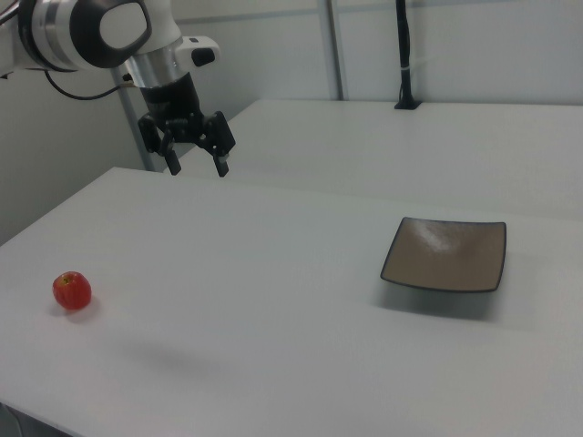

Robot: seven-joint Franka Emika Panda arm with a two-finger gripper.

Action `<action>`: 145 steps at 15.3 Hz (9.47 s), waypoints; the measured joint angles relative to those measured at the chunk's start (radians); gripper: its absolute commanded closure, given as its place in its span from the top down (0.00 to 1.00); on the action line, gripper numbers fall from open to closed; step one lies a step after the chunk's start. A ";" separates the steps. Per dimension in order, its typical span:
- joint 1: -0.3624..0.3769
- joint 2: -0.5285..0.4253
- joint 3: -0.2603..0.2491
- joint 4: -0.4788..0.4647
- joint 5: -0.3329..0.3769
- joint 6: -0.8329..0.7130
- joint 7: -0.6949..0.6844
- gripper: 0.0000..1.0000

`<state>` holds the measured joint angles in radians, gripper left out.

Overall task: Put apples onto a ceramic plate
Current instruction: 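Move the gripper from its raised pose toward the red apple, then lower the open gripper down around the red apple, then close the gripper on the red apple, then lift the apple and carry it over the brown square plate, then lower the apple onto the center of the plate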

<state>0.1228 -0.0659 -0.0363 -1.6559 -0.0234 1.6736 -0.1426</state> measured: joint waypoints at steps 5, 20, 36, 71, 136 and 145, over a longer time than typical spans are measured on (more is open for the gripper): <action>0.000 0.000 0.000 0.001 0.000 0.001 0.000 1.00; 0.047 0.003 0.000 -0.004 0.001 0.001 0.000 1.00; 0.311 -0.016 0.006 0.062 0.151 -0.073 0.102 1.00; 0.404 0.362 0.299 -0.251 -0.006 0.556 0.128 1.00; -0.162 0.674 -0.201 0.364 0.121 0.645 -0.341 0.02; -0.222 0.860 -0.200 0.406 0.122 0.842 -0.338 0.49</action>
<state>-0.0996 0.7940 -0.2367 -1.2499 0.0981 2.5159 -0.4805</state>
